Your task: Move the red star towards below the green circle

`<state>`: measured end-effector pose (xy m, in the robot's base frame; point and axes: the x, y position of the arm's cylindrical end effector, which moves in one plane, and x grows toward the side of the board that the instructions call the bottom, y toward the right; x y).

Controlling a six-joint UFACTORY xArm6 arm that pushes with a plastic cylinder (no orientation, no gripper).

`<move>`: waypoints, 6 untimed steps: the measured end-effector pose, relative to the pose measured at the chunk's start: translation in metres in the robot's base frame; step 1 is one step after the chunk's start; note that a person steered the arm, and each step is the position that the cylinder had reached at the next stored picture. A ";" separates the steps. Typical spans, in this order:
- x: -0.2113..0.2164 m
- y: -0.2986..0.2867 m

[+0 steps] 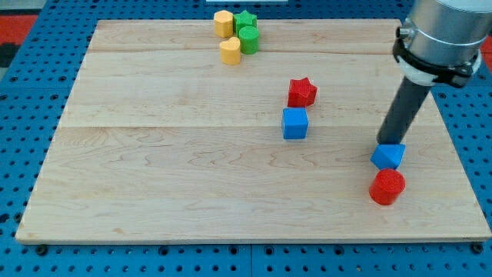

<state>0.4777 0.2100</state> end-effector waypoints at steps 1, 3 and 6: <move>0.000 0.025; -0.006 0.018; -0.098 -0.164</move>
